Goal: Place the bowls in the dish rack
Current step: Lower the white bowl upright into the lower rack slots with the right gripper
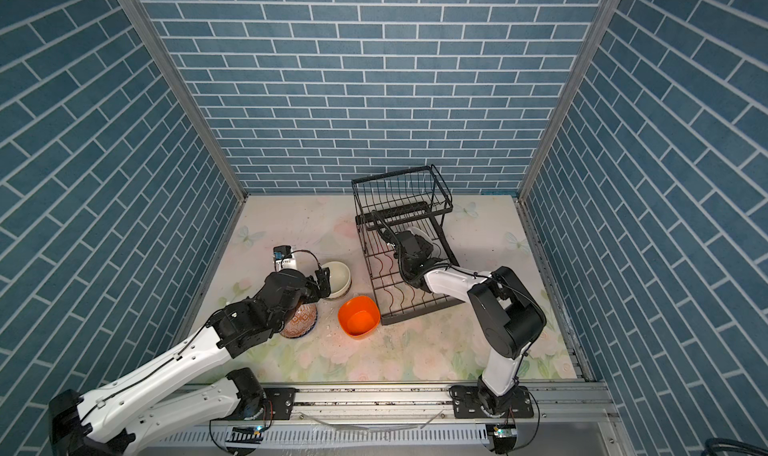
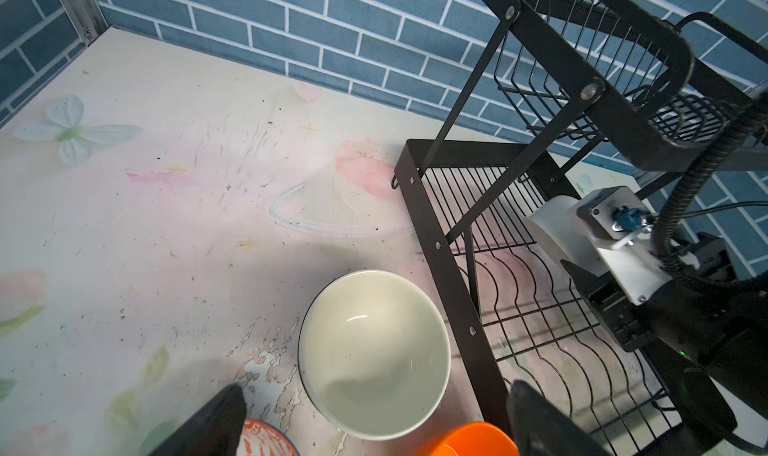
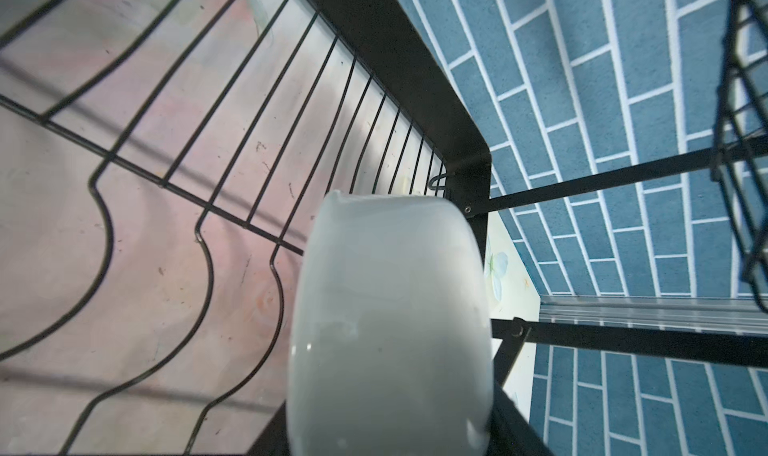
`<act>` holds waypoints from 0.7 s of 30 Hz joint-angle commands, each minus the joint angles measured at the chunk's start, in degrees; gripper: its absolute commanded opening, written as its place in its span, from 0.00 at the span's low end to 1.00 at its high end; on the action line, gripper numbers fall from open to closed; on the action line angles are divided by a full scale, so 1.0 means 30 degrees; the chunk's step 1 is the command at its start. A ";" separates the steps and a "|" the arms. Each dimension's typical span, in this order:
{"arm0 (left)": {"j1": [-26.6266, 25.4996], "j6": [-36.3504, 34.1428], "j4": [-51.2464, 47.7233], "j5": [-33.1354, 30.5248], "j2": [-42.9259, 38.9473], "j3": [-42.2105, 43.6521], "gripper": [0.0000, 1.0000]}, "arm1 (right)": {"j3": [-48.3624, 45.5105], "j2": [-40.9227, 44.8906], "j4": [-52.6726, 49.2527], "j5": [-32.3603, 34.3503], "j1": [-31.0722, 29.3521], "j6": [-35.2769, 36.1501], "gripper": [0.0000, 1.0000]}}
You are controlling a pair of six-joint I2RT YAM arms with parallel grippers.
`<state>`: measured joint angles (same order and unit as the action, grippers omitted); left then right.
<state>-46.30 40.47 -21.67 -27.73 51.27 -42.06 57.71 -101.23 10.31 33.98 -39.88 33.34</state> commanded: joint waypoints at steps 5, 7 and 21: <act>0.0405 -0.0021 0.0333 0.0607 -0.0331 0.0625 1.00 | 0.1862 -0.1618 0.3918 0.1315 0.0014 0.3337 0.27; 0.0449 0.0012 0.0339 0.0628 -0.0331 0.0629 1.00 | 0.2193 -0.1916 0.3751 0.1023 0.0092 0.3457 0.27; 0.0756 0.0382 0.0598 0.1153 0.0014 0.1292 1.00 | 0.4190 -0.4045 0.5377 0.0751 0.1890 0.6614 0.28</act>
<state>-44.53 40.95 -20.45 -24.82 51.18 -38.92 65.84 -112.68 21.82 35.11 -35.68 49.71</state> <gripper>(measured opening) 0.996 0.549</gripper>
